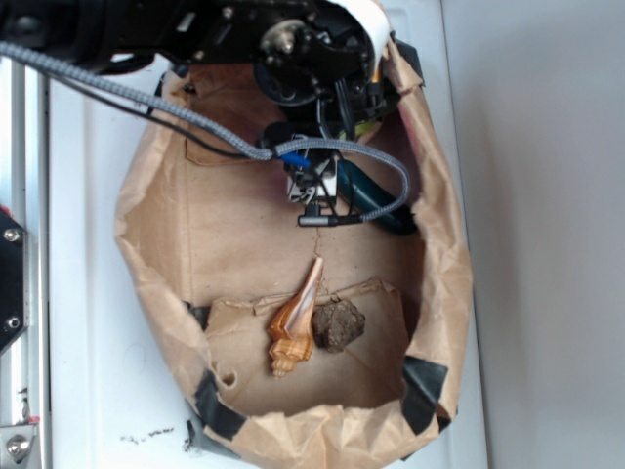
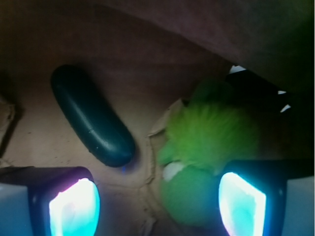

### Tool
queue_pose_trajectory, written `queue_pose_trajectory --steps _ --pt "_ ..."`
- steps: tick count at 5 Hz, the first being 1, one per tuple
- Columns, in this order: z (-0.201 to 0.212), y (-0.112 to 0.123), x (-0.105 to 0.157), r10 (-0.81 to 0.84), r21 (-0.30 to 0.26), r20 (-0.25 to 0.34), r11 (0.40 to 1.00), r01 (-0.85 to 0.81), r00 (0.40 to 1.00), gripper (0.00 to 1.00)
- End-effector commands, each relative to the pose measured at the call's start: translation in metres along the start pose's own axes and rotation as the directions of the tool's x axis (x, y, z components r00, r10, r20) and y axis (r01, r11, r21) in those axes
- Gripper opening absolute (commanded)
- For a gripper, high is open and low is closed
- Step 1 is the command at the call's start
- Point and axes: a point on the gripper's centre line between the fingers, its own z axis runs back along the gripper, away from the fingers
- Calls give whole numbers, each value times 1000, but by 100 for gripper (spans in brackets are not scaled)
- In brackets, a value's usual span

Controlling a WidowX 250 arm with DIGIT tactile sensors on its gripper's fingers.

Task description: Grab the green animal.

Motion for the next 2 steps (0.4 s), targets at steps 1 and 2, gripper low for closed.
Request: queue_pose_trajectory --steps 1,2 --pt "-18 13 22 -13 135 53 991 6 999 100" --pt "-31 5 21 -43 203 61 979 30 997 100"
